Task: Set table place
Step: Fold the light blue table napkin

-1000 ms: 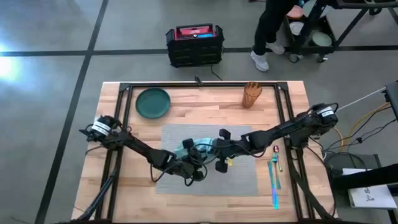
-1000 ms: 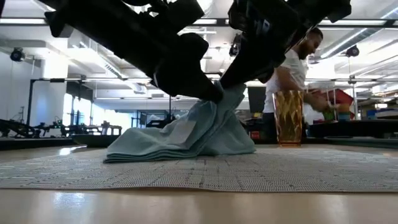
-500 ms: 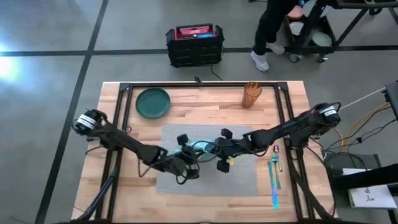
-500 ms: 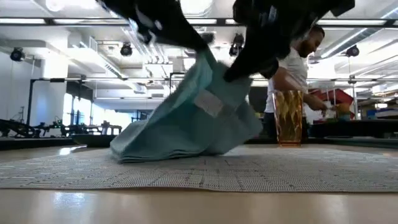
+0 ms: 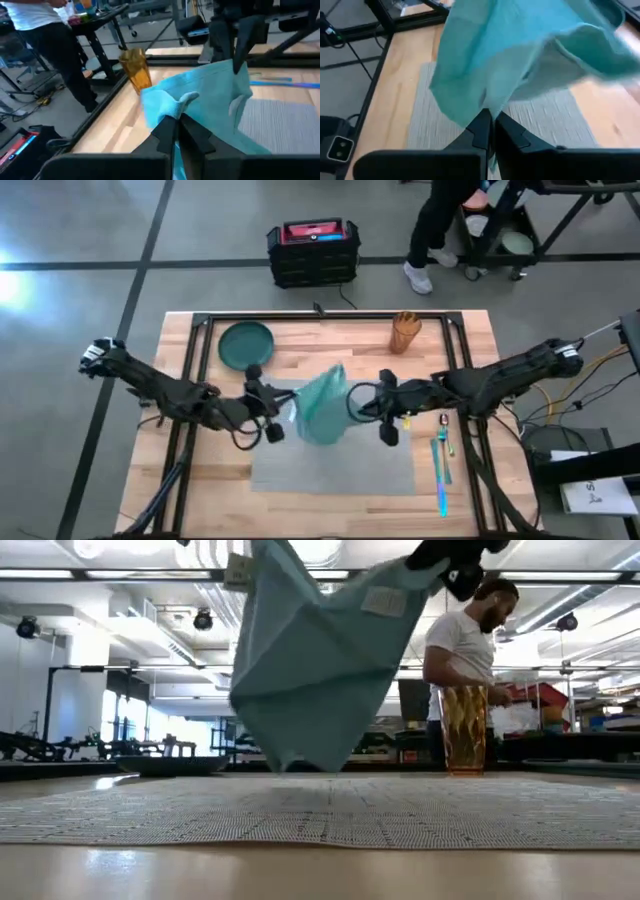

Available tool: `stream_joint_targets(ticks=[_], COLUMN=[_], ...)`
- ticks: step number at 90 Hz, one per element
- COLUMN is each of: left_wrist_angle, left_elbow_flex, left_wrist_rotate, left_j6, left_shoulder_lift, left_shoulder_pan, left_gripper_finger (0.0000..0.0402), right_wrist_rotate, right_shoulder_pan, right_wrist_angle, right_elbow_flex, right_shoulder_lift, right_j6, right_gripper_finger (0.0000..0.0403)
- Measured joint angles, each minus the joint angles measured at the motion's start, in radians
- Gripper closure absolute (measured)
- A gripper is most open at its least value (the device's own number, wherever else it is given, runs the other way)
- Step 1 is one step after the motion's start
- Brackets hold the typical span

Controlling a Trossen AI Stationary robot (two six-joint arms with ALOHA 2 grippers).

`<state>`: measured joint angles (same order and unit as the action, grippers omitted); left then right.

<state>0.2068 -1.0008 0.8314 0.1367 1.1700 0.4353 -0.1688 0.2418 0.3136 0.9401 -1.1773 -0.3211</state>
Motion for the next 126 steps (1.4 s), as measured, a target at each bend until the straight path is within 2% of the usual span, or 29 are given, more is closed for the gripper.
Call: stream_joint_targets(ticks=[21,43,66,71,78,82,102,110,117,126], left_wrist_angle=[0.058,0.074,0.094,0.107,0.109,0.109,0.077,0.058,0.046,0.036], left_elbow_flex=[0.000,0.000,0.000,0.000,0.000,0.000,0.000,0.001,0.001,-0.009], left_wrist_rotate=[-0.001,0.001,0.056,0.099,0.204,0.230,0.233,0.233,0.233,0.232], left_j6=[-0.004,-0.022,-0.024,-0.024,-0.024,-0.037,-0.059,-0.092,-0.119,-0.162], left_shoulder_lift=[-0.060,-0.086,-0.093,-0.098,-0.107,-0.115,-0.133,-0.133,-0.133,-0.133], left_shoulder_pan=[0.000,0.000,-0.001,-0.001,0.000,-0.001,-0.001,-0.002,-0.002,-0.002], left_gripper_finger=[0.0401,0.0402,0.0402,0.0402,0.0402,0.0402,0.0401,0.0401,0.0401,0.0401], right_wrist_rotate=[-0.093,-0.100,-0.110,-0.111,-0.091,-0.069,-0.056,-0.001,0.026,0.066], right_shoulder_pan=[0.000,0.000,0.000,0.000,0.000,0.003,0.031,0.033,0.033,0.033], right_wrist_angle=[0.168,0.311,0.423,0.445,0.487,0.495,0.449,0.442,0.423,0.425], right_elbow_flex=[0.000,0.000,0.000,0.000,0.000,0.000,-0.014,-0.024,-0.035,-0.048], right_shoulder_lift=[0.093,0.124,0.122,0.123,0.123,0.122,0.077,0.032,-0.015,-0.080], right_j6=[-0.017,-0.047,-0.075,-0.107,-0.162,-0.185,-0.263,-0.259,-0.265,-0.273], right_gripper_finger=[0.0403,0.0403,0.0403,0.0403,0.0403,0.0403,0.0403,0.0400,0.0383,0.0339])
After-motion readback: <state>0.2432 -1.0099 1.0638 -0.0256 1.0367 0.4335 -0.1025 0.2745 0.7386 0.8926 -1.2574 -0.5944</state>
